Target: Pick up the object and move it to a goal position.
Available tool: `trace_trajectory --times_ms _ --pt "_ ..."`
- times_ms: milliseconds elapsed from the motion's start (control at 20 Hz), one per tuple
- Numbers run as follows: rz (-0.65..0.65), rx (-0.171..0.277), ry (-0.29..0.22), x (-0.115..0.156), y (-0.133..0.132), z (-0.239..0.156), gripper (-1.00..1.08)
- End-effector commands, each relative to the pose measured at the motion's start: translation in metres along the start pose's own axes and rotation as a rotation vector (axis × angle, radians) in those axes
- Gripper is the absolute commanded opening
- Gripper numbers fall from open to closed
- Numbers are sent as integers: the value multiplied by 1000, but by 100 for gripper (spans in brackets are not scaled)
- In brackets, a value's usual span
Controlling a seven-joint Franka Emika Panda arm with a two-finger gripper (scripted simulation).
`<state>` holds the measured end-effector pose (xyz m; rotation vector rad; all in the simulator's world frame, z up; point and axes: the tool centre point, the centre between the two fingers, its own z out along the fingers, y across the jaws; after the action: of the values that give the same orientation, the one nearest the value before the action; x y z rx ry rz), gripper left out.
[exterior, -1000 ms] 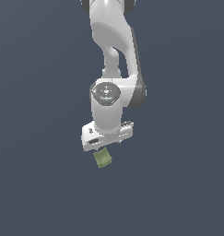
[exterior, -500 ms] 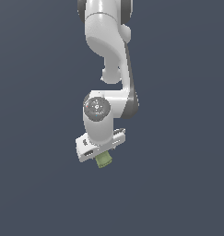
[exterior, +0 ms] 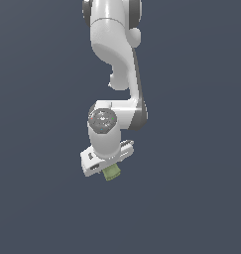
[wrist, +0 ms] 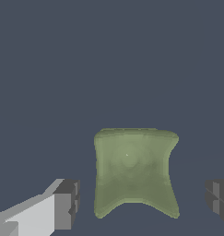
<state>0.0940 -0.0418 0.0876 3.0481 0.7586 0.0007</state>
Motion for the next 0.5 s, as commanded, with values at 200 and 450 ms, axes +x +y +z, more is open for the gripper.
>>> trace_trajectory --times_ms 200,450 --pt "-3 1 -1 -1 -1 30 100" --pt "-4 1 0 -1 0 48 100"
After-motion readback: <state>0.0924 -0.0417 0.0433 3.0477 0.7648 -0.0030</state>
